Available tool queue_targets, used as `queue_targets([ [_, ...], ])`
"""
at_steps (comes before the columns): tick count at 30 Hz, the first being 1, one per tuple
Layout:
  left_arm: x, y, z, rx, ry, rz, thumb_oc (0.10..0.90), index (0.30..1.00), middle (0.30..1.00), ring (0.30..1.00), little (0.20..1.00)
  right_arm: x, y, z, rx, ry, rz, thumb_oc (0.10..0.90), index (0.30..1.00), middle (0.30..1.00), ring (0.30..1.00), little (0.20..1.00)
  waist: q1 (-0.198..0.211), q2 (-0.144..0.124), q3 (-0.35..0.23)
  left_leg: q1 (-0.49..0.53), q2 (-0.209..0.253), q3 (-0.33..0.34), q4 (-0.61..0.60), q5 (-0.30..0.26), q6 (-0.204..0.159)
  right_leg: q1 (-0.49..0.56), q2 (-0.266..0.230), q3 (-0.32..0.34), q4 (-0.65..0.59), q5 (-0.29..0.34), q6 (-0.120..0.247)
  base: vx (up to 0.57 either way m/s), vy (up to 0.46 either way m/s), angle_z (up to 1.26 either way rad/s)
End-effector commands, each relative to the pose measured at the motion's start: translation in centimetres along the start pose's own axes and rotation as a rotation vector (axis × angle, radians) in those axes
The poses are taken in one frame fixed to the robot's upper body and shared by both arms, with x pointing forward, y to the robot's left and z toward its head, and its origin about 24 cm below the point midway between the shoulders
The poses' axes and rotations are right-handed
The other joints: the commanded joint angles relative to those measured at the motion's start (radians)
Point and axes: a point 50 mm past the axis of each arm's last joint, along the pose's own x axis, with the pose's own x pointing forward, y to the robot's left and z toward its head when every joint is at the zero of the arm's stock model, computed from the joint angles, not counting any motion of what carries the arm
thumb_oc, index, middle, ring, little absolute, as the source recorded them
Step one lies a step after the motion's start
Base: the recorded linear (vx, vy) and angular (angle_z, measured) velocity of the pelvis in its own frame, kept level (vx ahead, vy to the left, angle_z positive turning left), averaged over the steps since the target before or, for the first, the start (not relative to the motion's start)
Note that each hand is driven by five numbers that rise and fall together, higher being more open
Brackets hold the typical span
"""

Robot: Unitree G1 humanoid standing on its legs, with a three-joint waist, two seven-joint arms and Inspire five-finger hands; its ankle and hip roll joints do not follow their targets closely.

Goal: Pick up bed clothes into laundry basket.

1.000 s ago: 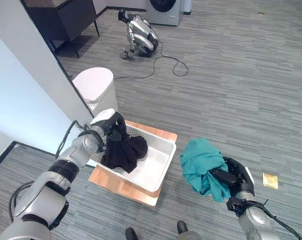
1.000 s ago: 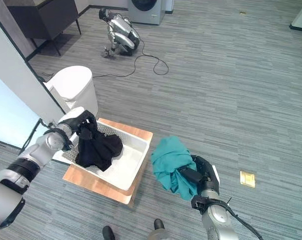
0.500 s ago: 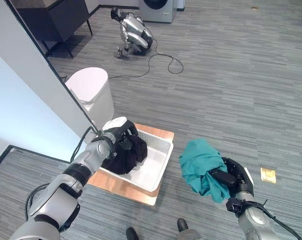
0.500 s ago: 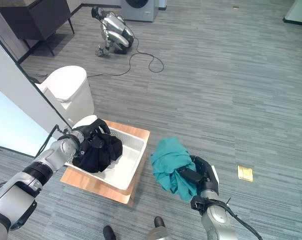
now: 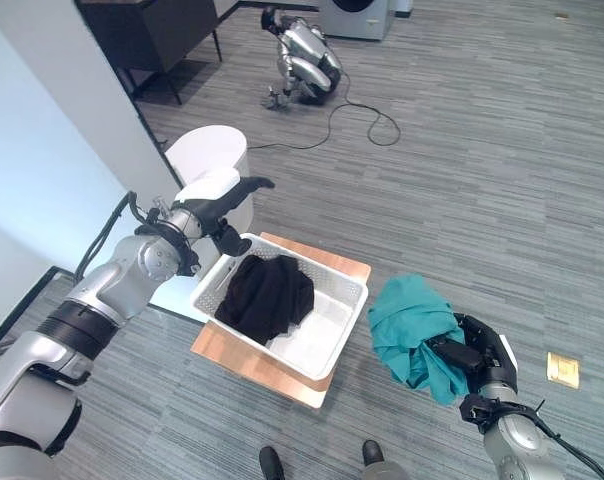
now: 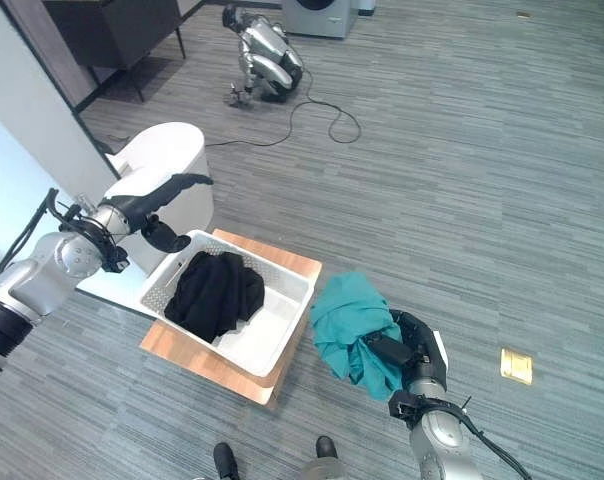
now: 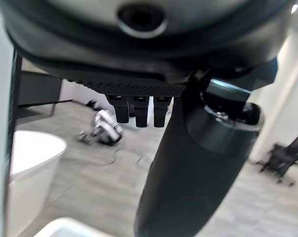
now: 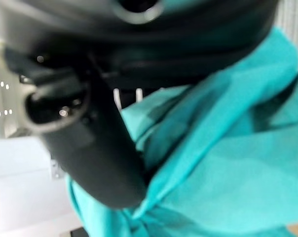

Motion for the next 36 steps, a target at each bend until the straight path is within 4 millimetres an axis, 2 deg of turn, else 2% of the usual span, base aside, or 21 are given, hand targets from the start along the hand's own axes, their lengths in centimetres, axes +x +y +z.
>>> queue_targets([
  [1,-2.8,10.5,1.5,-0.025,-0.133,0.375,0.8,0.9,0.9,0.9,0.9,1.2,-1.8,6.3,-0.007,-0.302,-0.057,0.4,0.3,0.3,0.3,0.3,0.017,-0.032,-0.052,0.094,-0.035,-0.02,0.001,-0.126,0.004,0.011,0.035,-0.049,0.005,-0.017,0.004,-0.01,0.008,0.08],
  [3,-3.6,10.9,1.5,-0.031,-0.139,0.401,0.8,0.9,0.9,0.9,0.9,1.2,-2.1,6.6,-0.009,-0.315,-0.067,0.4,0.3,0.3,0.3,0.3,0.022,-0.033,-0.054,0.095,-0.035,-0.021,0.001,-0.126,0.003,0.012,0.035,-0.049,0.005,-0.017,0.003,0.0,0.002,0.03],
  [4,-5.0,11.7,1.6,-0.043,-0.162,0.463,0.8,0.9,0.9,0.9,0.9,1.3,-2.6,7.5,-0.015,-0.346,-0.09,0.4,0.3,0.3,0.3,0.3,0.034,-0.038,-0.057,0.096,-0.033,-0.024,0.001,-0.125,0.002,0.014,0.036,-0.053,0.005,-0.017,0.002,0.0,0.0,0.0],
  [6,-6.6,12.0,1.2,-0.087,-0.173,0.541,0.8,0.9,0.9,0.9,0.9,1.5,-3.1,8.6,-0.027,-0.387,-0.115,0.4,0.3,0.3,0.3,0.3,0.051,-0.046,-0.061,0.096,-0.032,-0.028,0.001,-0.125,0.001,0.016,0.037,-0.055,0.004,-0.019,0.0,0.0,0.001,-0.02],
  [7,-6.9,12.0,1.1,-0.089,-0.169,0.545,0.8,0.9,0.9,0.9,0.9,1.6,-3.0,8.7,-0.031,-0.388,-0.111,0.4,0.3,0.3,0.3,0.3,0.047,-0.042,-0.061,0.097,-0.032,-0.027,0.001,-0.126,0.001,0.016,0.037,-0.054,0.005,-0.019,0.0,0.0,0.0,0.0],
  [8,-7.8,11.9,0.7,-0.132,-0.174,0.597,0.8,0.9,0.9,0.9,0.9,1.7,-3.3,9.3,-0.038,-0.41,-0.123,0.4,0.3,0.3,0.3,0.3,0.053,-0.046,-0.062,0.097,-0.032,-0.028,0.001,-0.125,0.0,0.017,0.038,-0.056,0.005,-0.019,-0.002,-0.05,-0.016,0.05],
  [9,-10.0,10.7,-0.7,-0.33,-0.187,0.763,0.8,0.9,0.9,0.9,0.9,1.9,-3.6,11.5,-0.071,-0.488,-0.139,0.4,0.3,0.3,0.3,0.3,0.074,-0.064,-0.062,0.089,-0.03,-0.031,0.001,-0.115,0.001,0.011,0.039,-0.06,0.004,-0.011,-0.008,-0.01,-0.01,0.06],
  [10,-10.5,10.5,-0.9,-0.335,-0.177,0.77,0.8,0.9,0.9,0.9,0.9,2.0,-3.4,11.7,-0.082,-0.489,-0.13,0.4,0.3,0.3,0.3,0.3,0.064,-0.056,-0.065,0.095,-0.03,-0.031,0.001,-0.126,0.0,0.016,0.038,-0.057,0.004,-0.02,-0.005,0.0,0.0,0.0],
  [11,-13.4,4.9,-3.2,-0.708,-0.113,0.993,0.8,0.9,0.9,0.9,0.9,2.4,-3.6,15.7,-0.112,-0.628,-0.151,0.4,0.3,0.3,0.3,0.3,0.085,-0.079,-0.066,0.092,-0.029,-0.037,0.001,-0.127,0.004,0.015,0.039,-0.058,0.003,-0.022,-0.013,0.0,0.0,0.0],
  [12,-14.1,2.9,-3.8,-0.822,-0.077,1.025,0.8,0.9,0.9,0.9,0.9,2.3,-3.6,17.5,-0.129,-0.686,-0.154,0.4,0.3,0.3,0.3,0.3,0.094,-0.088,-0.062,0.088,-0.028,-0.037,0.001,-0.116,0.008,0.012,0.038,-0.061,0.003,-0.012,-0.018,-0.02,-0.002,-0.05],
  [13,-14.5,1.4,-4.0,-0.892,-0.044,1.029,0.8,0.9,0.9,0.9,0.9,2.3,-3.7,19.0,-0.144,-0.732,-0.154,0.4,0.3,0.3,0.3,0.3,0.099,-0.091,-0.066,0.09,-0.028,-0.04,0.001,-0.13,0.007,0.015,0.038,-0.061,0.003,-0.023,-0.017,-0.01,0.013,0.04],
  [15,-14.9,-1.9,-4.7,-1.014,0.059,0.999,0.8,0.9,0.9,0.9,0.9,2.1,-3.4,22.0,-0.176,-0.822,-0.134,0.4,0.3,0.3,0.3,0.3,0.118,-0.106,-0.065,0.086,-0.026,-0.041,0.001,-0.121,0.01,0.013,0.039,-0.065,0.003,-0.015,-0.022,0.0,0.005,0.11],
  [16,-14.9,-2.0,-4.7,-1.016,0.061,1.0,0.8,0.9,0.9,0.9,0.9,2.1,-3.4,22.1,-0.179,-0.822,-0.132,0.4,0.3,0.3,0.3,0.3,0.117,-0.103,-0.067,0.09,-0.026,-0.043,0.001,-0.131,0.009,0.017,0.039,-0.064,0.003,-0.023,-0.02,-0.04,-0.008,0.16],
  [17,-15.3,-4.4,-4.8,-1.105,0.131,0.95,0.8,0.9,0.9,0.9,0.9,1.9,-3.1,23.9,-0.177,-0.877,-0.101,0.4,0.3,0.3,0.3,0.3,0.132,-0.115,-0.063,0.083,-0.024,-0.044,0.001,-0.119,0.011,0.016,0.041,-0.071,0.003,-0.015,-0.024,-0.01,-0.001,0.12],
  [18,-15.5,-5.8,-4.8,-1.159,0.166,0.905,0.8,0.9,0.9,0.9,0.9,1.8,-2.9,24.9,-0.176,-0.9,-0.079,0.4,0.3,0.3,0.3,0.3,0.14,-0.12,-0.062,0.081,-0.023,-0.047,0.001,-0.117,0.011,0.017,0.042,-0.076,0.003,-0.016,-0.025,-0.01,-0.002,0.13],
  [19,-15.5,-5.9,-4.8,-1.162,0.167,0.905,0.8,0.9,0.9,0.9,0.9,1.8,-2.9,24.9,-0.178,-0.899,-0.078,0.4,0.3,0.3,0.3,0.3,0.139,-0.118,-0.065,0.085,-0.023,-0.049,0.001,-0.127,0.009,0.021,0.041,-0.075,0.003,-0.024,-0.023,0.02,-0.001,0.23],
  [20,-15.6,-6.9,-4.5,-1.214,0.184,0.87,0.8,0.9,0.9,0.9,0.9,1.7,-2.7,25.7,-0.177,-0.918,-0.056,0.4,0.3,0.3,0.3,0.3,0.147,-0.125,-0.063,0.083,-0.022,-0.053,0.001,-0.127,0.009,0.022,0.042,-0.081,0.003,-0.025,-0.023,-0.01,-0.013,0.19],
  [21,-16.7,-9.2,-4.5,-1.262,0.269,0.8,0.8,0.9,0.9,0.9,0.9,1.3,-2.5,27.3,-0.206,-0.942,-0.003,0.4,0.3,0.3,0.3,0.3,0.17,-0.143,-0.056,0.07,-0.019,-0.066,0.001,-0.119,0.006,0.019,0.045,-0.097,0.003,-0.025,-0.023,-0.06,-0.018,0.13],
  [24,-16.7,-10.1,-4.4,-1.316,0.286,0.777,0.8,0.9,0.9,0.9,0.9,1.1,-2.0,28.3,-0.27,-0.937,0.044,0.4,0.3,0.3,0.3,0.3,0.193,-0.166,-0.047,0.054,-0.017,-0.081,0.001,-0.111,0.005,0.014,0.048,-0.115,0.003,-0.025,-0.022,-0.04,-0.017,0.25],
  [28,-16.6,-10.5,-4.2,-1.349,0.288,0.765,0.8,0.9,0.9,0.9,0.9,2.0,-1.7,28.4,-0.226,-0.894,0.087,0.4,0.3,0.3,0.3,0.3,0.214,-0.183,-0.035,0.043,-0.018,-0.091,0.001,-0.107,0.007,0.008,0.05,-0.127,0.003,-0.021,-0.022,-0.03,-0.006,0.12],
  [36,-16.3,-10.1,-3.8,-1.367,0.254,0.74,0.8,0.9,0.9,0.9,0.9,3.5,-1.4,28.1,-0.164,-0.808,0.135,0.4,0.3,0.3,0.3,0.3,0.234,-0.197,-0.011,0.02,-0.017,-0.098,0.001,-0.098,0.007,-0.008,0.051,-0.139,0.003,-0.016,-0.022,-0.02,0.008,0.03],
])
